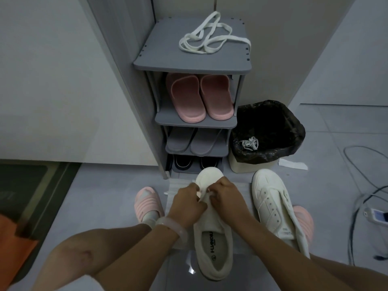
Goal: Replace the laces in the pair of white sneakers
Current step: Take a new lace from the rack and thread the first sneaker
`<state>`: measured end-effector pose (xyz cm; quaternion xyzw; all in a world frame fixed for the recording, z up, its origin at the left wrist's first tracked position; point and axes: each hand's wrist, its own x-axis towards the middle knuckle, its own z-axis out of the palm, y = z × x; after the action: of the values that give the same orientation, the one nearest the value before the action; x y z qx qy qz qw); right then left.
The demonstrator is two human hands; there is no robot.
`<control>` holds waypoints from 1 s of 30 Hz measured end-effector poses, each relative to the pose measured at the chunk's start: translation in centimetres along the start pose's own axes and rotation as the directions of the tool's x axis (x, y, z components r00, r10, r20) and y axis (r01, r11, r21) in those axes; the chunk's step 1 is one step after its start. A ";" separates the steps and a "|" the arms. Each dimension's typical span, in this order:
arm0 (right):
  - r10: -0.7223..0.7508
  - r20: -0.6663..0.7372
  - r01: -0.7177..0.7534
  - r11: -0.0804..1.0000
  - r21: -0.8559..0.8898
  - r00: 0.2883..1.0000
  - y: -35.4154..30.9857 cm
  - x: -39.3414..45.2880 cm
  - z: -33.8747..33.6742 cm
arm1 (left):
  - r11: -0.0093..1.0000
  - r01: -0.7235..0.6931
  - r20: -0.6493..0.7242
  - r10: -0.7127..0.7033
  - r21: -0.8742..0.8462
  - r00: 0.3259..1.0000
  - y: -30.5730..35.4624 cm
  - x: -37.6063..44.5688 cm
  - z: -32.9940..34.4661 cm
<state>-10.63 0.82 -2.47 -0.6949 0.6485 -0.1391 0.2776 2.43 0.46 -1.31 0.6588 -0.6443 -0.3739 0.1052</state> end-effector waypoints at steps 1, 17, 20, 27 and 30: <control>0.003 0.008 -0.003 1.000 0.001 1.000 0.0 0.0 0.1 | 1.000 -0.007 -0.005 0.006 -0.020 1.000 -0.3 -0.1 -0.1; 0.094 -0.073 -0.092 0.995 0.026 0.993 0.1 0.5 1.5 | 0.947 0.056 0.031 -0.049 -0.317 0.998 -2.0 0.0 -0.3; 0.098 -0.095 -0.096 0.995 0.032 0.991 0.1 0.3 1.9 | 0.912 0.093 0.057 -0.076 -0.400 0.995 -1.5 -0.2 0.0; 0.066 -0.081 -0.067 0.998 -0.007 0.994 0.2 0.5 1.6 | 0.942 -0.012 0.068 0.037 -0.335 0.997 -1.0 -0.3 0.1; 0.033 -0.056 -0.034 0.999 -0.007 0.998 0.2 0.5 1.3 | 0.970 -0.054 0.013 0.059 -0.235 0.998 -1.2 -0.3 0.4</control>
<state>-9.95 0.58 -3.73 -0.6809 0.6680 -0.1513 0.2592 3.11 1.02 -2.20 0.6194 -0.6150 -0.4509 0.1866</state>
